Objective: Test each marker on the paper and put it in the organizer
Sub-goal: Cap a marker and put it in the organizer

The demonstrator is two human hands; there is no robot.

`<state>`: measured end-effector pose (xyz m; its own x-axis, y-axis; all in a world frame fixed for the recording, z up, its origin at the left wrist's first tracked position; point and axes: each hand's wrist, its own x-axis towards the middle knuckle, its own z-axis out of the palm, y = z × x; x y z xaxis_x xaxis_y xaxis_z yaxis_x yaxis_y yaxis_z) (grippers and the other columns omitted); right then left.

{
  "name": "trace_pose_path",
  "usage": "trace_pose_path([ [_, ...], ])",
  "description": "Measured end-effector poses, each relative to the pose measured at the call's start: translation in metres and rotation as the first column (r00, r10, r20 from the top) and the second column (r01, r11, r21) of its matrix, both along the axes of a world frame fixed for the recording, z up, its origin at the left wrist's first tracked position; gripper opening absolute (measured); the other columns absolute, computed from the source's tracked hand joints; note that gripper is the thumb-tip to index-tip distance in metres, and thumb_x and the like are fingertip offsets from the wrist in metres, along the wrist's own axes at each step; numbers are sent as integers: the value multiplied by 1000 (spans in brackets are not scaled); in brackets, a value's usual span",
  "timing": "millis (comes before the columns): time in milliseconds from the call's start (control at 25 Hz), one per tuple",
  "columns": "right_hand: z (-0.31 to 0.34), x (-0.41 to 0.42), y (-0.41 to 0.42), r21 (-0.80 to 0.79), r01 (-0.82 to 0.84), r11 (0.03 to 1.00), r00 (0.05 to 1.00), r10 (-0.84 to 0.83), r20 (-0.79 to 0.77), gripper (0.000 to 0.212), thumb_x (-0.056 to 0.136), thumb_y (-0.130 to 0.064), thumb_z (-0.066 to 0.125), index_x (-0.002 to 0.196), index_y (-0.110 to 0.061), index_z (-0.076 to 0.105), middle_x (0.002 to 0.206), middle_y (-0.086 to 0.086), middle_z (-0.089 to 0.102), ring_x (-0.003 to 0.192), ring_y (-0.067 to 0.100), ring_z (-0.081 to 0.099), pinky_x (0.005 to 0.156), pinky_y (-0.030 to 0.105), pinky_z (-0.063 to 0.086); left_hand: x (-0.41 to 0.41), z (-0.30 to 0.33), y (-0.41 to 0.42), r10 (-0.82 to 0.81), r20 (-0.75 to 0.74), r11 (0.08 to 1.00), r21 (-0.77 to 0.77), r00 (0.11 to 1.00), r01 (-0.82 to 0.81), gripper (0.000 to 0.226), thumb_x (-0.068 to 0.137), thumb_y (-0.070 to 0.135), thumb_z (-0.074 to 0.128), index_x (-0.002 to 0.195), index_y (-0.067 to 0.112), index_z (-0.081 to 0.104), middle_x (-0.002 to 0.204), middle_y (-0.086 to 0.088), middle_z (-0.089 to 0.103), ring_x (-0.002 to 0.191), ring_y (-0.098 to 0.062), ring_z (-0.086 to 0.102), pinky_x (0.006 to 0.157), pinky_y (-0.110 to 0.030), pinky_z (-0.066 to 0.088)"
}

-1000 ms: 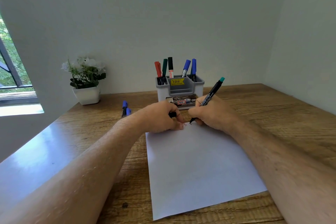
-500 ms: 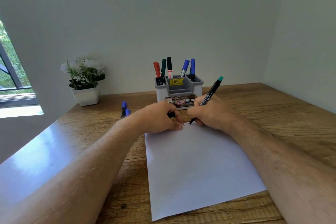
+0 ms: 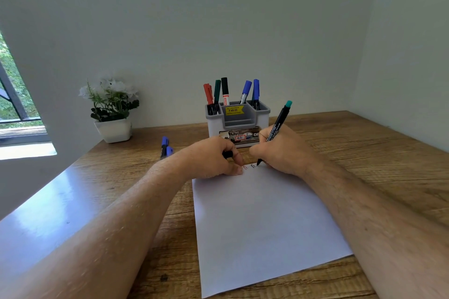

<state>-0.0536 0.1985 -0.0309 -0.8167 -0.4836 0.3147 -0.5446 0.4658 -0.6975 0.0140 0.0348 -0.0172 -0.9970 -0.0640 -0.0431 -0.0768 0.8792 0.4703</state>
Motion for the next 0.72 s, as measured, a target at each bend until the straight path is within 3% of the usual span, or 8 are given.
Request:
trace_pose_path([
  [200, -1, -4, 1, 12, 42, 999, 999, -42, 6, 26, 72, -21, 69, 54, -15, 50, 49, -1, 47, 50, 12, 45, 49, 26, 34, 6, 4, 2, -27, 31, 999, -40, 999, 28, 19, 88, 30, 71, 105, 32, 63, 101, 13, 56, 89, -7, 54, 79, -23, 41],
  [240, 0, -4, 1, -16, 50, 999, 998, -49, 24, 27, 73, -21, 69, 54, -16, 50, 48, -3, 48, 50, 11, 45, 50, 26, 35, 8, 7, 2, -24, 33, 1000, 5, 999, 24, 21, 88, 25, 70, 106, 32, 60, 103, 9, 59, 87, -9, 56, 77, -25, 45],
  [320, 3, -6, -2, -130, 52, 990, 995, -41, 86, 25, 75, -22, 69, 58, -18, 51, 48, -5, 49, 48, 11, 44, 51, 27, 36, 13, 14, 2, 13, 6, 966, 259, 1000, -14, 21, 88, 10, 57, 102, 25, 53, 90, -1, 60, 68, -11, 53, 58, -25, 45],
  [440, 11, -5, -4, -388, -35, 921, 959, 141, 247, 24, 84, -7, 65, 67, -16, 50, 53, 1, 46, 37, 8, 38, 37, 23, 32, 15, 24, 1, 131, -75, 783, 620, 988, -57, 24, 86, -3, 37, 92, 18, 46, 70, -2, 42, 53, -11, 34, 43, -22, 28],
  [520, 14, -4, -3, -543, -73, 837, 911, 278, 305, 23, 87, -1, 63, 71, -14, 53, 52, 2, 48, 33, 8, 37, 31, 18, 28, 13, 26, 0, 195, -134, 734, 677, 972, -54, 26, 90, -5, 36, 92, 18, 46, 70, -3, 40, 53, -11, 34, 43, -22, 28],
  [640, 18, -1, -1, -661, -54, 748, 866, 364, 342, 5, 83, -18, 65, 82, -14, 67, 69, 8, 69, 39, 12, 47, 37, 17, 31, 13, 23, 0, 230, -178, 692, 721, 957, -32, 21, 97, -3, 39, 98, 15, 49, 68, -3, 40, 49, -9, 32, 45, -25, 26],
  [720, 18, -1, 0, -718, -26, 696, 834, 411, 369, 21, 80, -24, 58, 91, -12, 71, 81, 12, 75, 40, 12, 49, 38, 16, 32, 13, 22, -1, 236, -183, 664, 747, 954, -22, 20, 98, -3, 40, 100, 14, 50, 66, -2, 39, 47, -9, 31, 45, -26, 25],
])
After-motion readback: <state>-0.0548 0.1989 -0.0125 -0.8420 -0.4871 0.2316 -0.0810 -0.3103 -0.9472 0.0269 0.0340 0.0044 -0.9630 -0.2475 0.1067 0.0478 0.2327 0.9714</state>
